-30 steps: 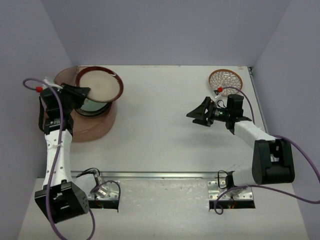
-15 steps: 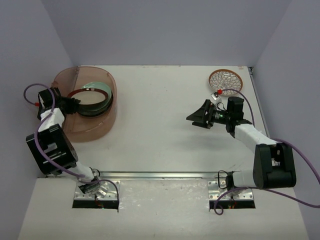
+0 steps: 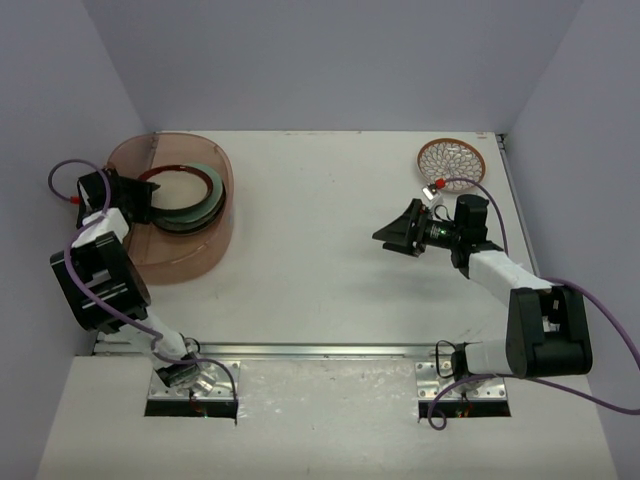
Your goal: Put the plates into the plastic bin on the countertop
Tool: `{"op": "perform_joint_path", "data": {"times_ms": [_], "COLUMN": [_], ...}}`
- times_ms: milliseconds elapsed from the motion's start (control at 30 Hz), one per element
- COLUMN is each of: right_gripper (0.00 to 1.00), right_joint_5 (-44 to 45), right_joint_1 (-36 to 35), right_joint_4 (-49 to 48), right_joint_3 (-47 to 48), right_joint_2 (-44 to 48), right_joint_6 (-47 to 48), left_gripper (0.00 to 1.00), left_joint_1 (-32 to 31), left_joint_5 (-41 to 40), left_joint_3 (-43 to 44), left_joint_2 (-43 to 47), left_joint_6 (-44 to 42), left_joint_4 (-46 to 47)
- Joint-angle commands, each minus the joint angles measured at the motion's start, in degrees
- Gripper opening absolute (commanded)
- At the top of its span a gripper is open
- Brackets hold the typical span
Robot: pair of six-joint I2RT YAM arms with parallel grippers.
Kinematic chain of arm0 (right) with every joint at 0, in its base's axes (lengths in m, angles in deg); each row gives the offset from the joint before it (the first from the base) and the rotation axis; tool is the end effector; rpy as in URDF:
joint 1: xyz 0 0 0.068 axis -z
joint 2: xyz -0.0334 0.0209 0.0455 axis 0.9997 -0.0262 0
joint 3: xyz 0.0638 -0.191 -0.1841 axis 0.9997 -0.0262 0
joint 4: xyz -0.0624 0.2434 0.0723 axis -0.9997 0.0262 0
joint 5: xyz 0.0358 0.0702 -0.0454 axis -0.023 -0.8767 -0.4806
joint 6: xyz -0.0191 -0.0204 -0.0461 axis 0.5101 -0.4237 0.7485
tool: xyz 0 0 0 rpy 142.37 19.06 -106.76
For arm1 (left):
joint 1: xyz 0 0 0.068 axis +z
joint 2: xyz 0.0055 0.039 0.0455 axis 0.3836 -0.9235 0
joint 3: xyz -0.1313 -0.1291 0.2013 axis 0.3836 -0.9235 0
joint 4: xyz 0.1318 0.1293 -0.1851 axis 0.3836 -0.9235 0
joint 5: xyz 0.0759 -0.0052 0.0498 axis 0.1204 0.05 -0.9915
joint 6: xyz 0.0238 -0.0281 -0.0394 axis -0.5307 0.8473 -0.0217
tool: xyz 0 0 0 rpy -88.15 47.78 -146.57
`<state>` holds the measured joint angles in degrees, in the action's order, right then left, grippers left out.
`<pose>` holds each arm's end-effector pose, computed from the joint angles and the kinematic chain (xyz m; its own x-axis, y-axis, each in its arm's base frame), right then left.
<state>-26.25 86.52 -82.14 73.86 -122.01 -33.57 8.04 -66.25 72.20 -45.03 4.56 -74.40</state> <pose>0.2609 0.0391 0.1972 -0.8847 0.3826 -0.2662 -0.1353 0.3358 0.9322 0.3161 0.1768 0.2207 -0.0535 -0.9447 -0.3235 -0.6402 0.2811 -0.7149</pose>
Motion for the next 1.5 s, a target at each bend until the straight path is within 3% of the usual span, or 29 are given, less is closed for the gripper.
{"op": "perform_joint_path", "data": {"times_ms": [0,67,133,267,433,667,867,1167,1333,1467], "right_gripper": [0.99,0.99,0.99,0.99,0.99,0.99,0.99,0.99,0.99,0.99], "right_joint_5": [-1.41,-1.46,-1.63,-1.85,-1.68,-2.11,-1.94,9.0,28.41,41.74], "right_joint_1": [-0.04,-0.04,-0.04,-0.12,-0.04,-0.13,-0.04,2.77,12.41,14.28], "right_joint_4": [-3.74,-3.92,-4.33,-4.69,-4.71,-5.58,-5.59,0.14,1.53,-0.13], "right_joint_3": [-0.2,-0.38,-0.4,-0.52,-0.73,-0.82,-0.91,0.32,-3.1,-3.39], "right_joint_2": [0.63,0.72,0.75,1.4,1.88,1.86,2.65,1.4,-0.25,-2.77], "right_joint_6": [-0.38,-0.47,-0.74,-0.82,-0.82,-1.52,-1.44,-3.48,-14.23,-16.55], "left_gripper": [0.67,0.79,1.0,1.0,1.0,1.0,1.0,1.0,1.0,1.0], "left_joint_1": [-3.13,-5.19,-6.66,-9.05,-9.33,-10.73,-11.62,-11.79,-13.64,-17.75], "left_joint_5": [-2.25,-5.09,-6.52,-12.09,-17.81,-14.52,-19.86,-13.22,0.83,6.21], "left_joint_3": [7.2,11.29,14.1,20.88,22.02,26.25,34.37,28.49,5.74,-9.77], "left_joint_2": [-1.3,-2.9,-4.95,-7.99,-6.09,-10.11,-14.11,10.42,36.29,50.44], "left_joint_6": [-3.44,-5.61,-7.85,-9.67,-10.5,-14.59,-16.35,-23.28,-29.09,-31.17], "left_joint_4": [-4.99,-9.31,-13.43,-23.56,-27.66,-32.9,-45.54,-39.8,-22.6,-17.65]}}
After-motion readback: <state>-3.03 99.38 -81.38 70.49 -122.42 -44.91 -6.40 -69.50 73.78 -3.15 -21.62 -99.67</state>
